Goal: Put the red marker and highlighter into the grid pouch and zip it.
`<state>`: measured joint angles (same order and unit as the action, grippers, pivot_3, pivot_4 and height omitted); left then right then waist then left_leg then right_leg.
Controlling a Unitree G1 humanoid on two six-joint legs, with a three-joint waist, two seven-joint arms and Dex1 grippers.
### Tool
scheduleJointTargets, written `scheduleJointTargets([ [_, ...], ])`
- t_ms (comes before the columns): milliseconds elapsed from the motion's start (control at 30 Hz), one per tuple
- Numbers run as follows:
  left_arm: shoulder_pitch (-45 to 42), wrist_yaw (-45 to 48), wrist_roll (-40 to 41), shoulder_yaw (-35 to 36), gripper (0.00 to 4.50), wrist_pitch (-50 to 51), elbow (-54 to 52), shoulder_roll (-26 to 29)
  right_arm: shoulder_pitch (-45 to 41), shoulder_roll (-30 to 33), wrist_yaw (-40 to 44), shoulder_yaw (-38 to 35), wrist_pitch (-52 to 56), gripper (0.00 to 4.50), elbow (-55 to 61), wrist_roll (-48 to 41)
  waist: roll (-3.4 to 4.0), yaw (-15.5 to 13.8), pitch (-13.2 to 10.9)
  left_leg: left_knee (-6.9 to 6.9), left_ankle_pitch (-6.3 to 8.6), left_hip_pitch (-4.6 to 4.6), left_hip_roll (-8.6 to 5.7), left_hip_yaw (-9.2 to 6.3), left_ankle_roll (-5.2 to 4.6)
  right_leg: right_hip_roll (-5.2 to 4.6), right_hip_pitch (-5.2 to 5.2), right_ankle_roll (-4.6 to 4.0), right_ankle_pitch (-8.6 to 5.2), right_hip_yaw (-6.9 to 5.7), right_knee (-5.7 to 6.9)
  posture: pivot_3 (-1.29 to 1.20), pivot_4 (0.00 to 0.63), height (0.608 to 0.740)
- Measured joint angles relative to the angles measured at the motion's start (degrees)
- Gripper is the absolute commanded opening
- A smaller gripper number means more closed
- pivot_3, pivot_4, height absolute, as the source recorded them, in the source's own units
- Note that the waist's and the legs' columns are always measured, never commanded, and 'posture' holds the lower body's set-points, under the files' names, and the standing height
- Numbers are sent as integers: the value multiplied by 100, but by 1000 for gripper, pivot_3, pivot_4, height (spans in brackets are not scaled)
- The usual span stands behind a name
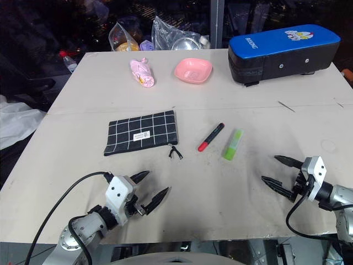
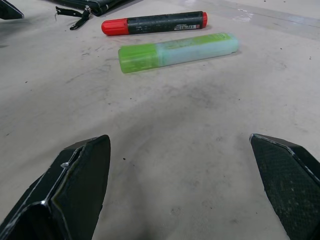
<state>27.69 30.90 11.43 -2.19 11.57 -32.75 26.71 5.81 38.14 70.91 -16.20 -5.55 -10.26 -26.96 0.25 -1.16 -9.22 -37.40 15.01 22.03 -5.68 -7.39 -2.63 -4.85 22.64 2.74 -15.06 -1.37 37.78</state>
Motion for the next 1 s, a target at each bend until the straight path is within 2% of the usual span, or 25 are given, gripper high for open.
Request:
scheduleJointTargets([
  [600, 4, 328, 201, 469, 4453, -212, 50, 115, -5, -140, 16, 128, 45, 4500, 264, -59, 1, 4, 0, 0, 0, -1, 1, 1, 0, 0, 1, 0, 0, 2, 1, 0, 150, 734],
  [667, 85, 519, 363, 759, 4453, -372, 217, 187, -10, -141, 132, 297, 95, 4500, 556, -111, 0, 19, 0, 1, 0, -2, 4, 1, 0, 3, 2, 0, 0, 2, 1, 0, 150, 734],
  [833, 193, 1138, 963, 2056, 4453, -820, 826, 579, -252, -239, 162, 582, 563, 4500, 1417, -542, -1, 21, -1, 0, 1, -1, 13, 1, 1, 11, 3, -2, -1, 1, 0, 0, 150, 734],
  [1000, -19, 1638, 1096, 3073, 4453, -1301, 2065, 1129, -541, -470, -51, 791, 966, 4500, 1966, -831, -6, 6, -3, 1, 1, 1, 12, -1, 1, 11, 4, -2, 0, 0, -2, 0, 150, 734],
])
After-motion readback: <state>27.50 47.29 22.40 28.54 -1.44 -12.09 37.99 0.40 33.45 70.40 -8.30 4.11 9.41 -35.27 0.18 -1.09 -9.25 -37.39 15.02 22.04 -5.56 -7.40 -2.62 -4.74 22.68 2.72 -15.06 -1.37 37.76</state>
